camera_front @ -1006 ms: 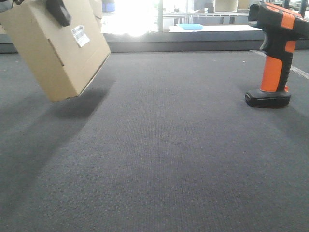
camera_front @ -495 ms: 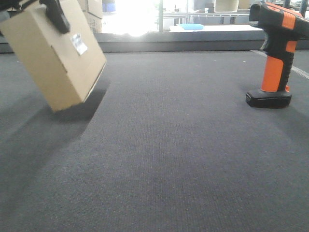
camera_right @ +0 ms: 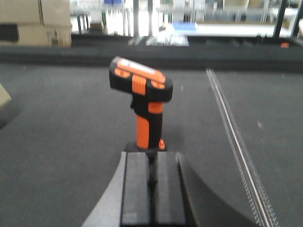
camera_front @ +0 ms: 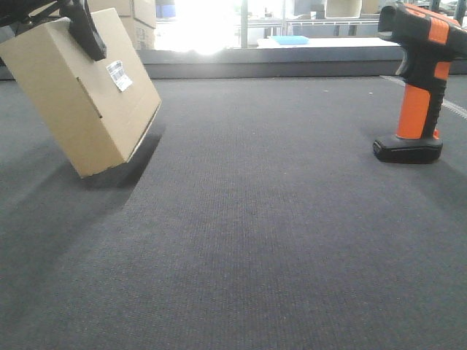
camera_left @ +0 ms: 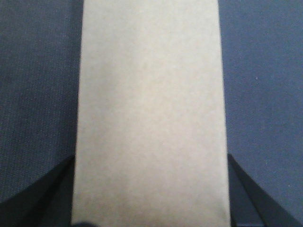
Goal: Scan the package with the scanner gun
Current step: 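Grasp the orange scanner gun handle with the right gripper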
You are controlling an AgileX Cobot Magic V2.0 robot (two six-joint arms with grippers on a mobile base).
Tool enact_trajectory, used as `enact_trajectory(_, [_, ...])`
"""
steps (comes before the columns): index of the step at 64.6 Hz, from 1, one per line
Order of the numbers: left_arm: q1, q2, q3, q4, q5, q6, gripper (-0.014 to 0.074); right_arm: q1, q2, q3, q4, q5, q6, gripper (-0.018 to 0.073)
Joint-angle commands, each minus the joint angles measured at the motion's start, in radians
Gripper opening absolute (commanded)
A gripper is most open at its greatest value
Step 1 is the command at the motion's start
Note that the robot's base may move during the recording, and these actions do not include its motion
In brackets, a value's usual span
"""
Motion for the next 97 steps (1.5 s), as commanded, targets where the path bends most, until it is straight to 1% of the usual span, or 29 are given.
enact_trajectory(1, [-0.004, -0.013, -0.003, -0.009, -0.023, -0.007, 0.016, -0.003, 0.106, -0.053, 0.003, 0.011, -0.004, -0.016])
enact_trajectory(11, [-0.004, -0.013, -0.003, -0.009, -0.026, -0.007, 0.016, -0.003, 0.308, -0.11, 0.003, -0.015, -0.004, -0.016])
enact_trajectory(28, [-0.004, -0.013, -0.003, -0.009, -0.033, -0.007, 0.016, -0.003, 0.507, -0.112, 0.003, -0.265, -0.004, -0.016])
enact_trajectory(35, [-0.004, -0.013, -0.003, -0.009, -0.044, -0.007, 0.016, -0.003, 0.561, -0.11, 0.003, -0.276, -0.004, -0.016])
enact_trajectory(40, [-0.004, -0.013, -0.003, -0.009, -0.049, -0.007, 0.016, -0.003, 0.622, -0.109, 0.003, -0.313, -0.004, -0.016])
enact_trajectory(47, [-0.004, -0.013, -0.003, -0.009, -0.049, -0.007, 0.016, -0.003, 0.724, -0.109, 0.003, -0.419, -0.004, -0.016])
enact_trajectory(53, [-0.004, -0.013, -0.003, -0.009, -0.049, -0.007, 0.016, -0.001, 0.823, -0.109, 0.003, -0.553, -0.004, -0.016])
enact_trajectory(63, [-0.004, -0.013, -0.003, -0.009, -0.049, -0.007, 0.016, -0.001, 0.961, -0.109, 0.003, -0.689, -0.004, -0.016])
enact_trajectory(72, [-0.004, -0.013, -0.003, -0.009, -0.049, -0.007, 0.016, -0.001, 1.065, -0.109, 0.003, -0.886, -0.004, -0.016])
enact_trajectory(79, [-0.004, -0.013, -0.003, -0.009, -0.049, -0.007, 0.016, -0.001, 1.159, -0.109, -0.008, -0.981, -0.004, -0.016])
enact_trajectory(82, [-0.004, -0.013, -0.003, -0.009, -0.049, -0.007, 0.016, 0.001, 1.202, -0.109, -0.009, -1.027, 0.014, -0.016])
enact_trajectory(85, [-0.004, -0.013, -0.003, -0.009, -0.049, -0.007, 0.016, 0.003, 1.25, -0.109, -0.023, -1.1, 0.081, -0.016])
enact_trajectory(87, [-0.004, -0.013, -0.003, -0.009, -0.049, -0.007, 0.016, 0.009, 1.279, -0.109, -0.034, -1.147, 0.104, -0.016])
enact_trajectory(90, [-0.004, -0.013, -0.003, -0.009, -0.049, -0.007, 0.016, 0.016, 1.315, -0.109, -0.055, -1.195, 0.114, -0.016])
enact_trajectory(97, [-0.004, -0.013, -0.003, -0.009, -0.049, -0.007, 0.016, 0.029, 1.401, -0.109, -0.063, -1.29, 0.123, -0.016])
